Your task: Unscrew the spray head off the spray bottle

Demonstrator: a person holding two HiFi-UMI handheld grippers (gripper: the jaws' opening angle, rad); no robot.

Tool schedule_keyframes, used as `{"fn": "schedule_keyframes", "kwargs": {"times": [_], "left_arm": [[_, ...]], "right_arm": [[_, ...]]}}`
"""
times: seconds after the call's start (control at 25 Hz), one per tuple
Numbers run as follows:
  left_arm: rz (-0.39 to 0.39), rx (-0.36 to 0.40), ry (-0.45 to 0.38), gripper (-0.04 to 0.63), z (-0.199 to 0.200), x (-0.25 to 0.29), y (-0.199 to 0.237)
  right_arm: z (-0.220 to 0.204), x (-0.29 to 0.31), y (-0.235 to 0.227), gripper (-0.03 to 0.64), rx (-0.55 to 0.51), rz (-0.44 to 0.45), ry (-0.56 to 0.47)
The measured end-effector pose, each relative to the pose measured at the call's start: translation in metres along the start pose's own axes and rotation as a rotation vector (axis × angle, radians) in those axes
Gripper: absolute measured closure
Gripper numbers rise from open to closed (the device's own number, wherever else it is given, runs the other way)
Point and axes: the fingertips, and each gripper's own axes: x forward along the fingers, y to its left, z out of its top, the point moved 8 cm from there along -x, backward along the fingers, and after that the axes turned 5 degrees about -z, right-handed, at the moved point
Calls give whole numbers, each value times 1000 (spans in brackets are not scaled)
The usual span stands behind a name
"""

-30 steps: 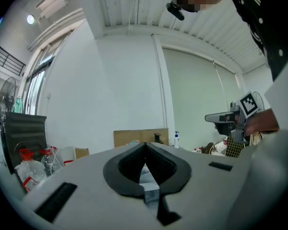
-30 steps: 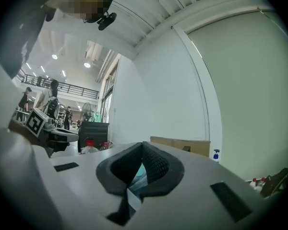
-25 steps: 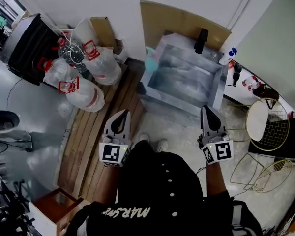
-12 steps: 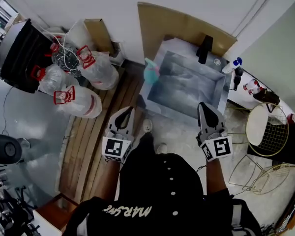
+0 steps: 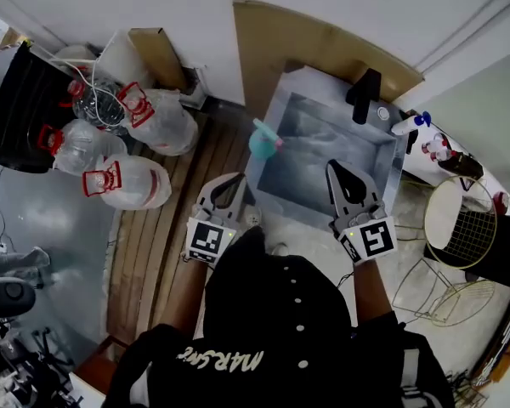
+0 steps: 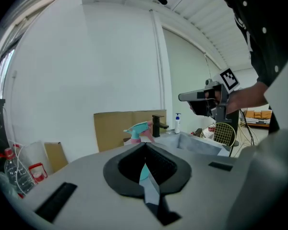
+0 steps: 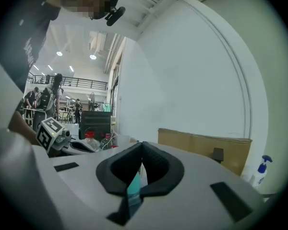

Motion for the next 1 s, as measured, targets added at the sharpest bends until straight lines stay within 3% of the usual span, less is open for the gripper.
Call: {"fn": "schedule_keyframes", "kwargs": {"times": [0.28, 0.36, 0.52, 0.6, 0.68, 1.0], "left_arm": [[-76, -4, 49, 568, -26, 37, 24], [-119, -1, 56, 428, -33, 48, 29], [-156, 51, 89, 367, -46, 71, 43], [-166, 45, 112, 298, -54, 85, 52], [-192, 33, 120, 265, -61, 97, 60], [-323, 67, 144, 218, -88, 138, 69]], "right_arm": [[-13, 53, -1, 606, 28, 72, 31], [-15, 66, 3, 598, 55, 134, 31], [-12, 95, 12, 483, 97, 221, 6], [-11, 110, 17, 405, 88, 244, 17], [-15, 124, 23, 365, 57, 264, 43], [-50, 159, 38, 357, 3, 265, 157]]}}
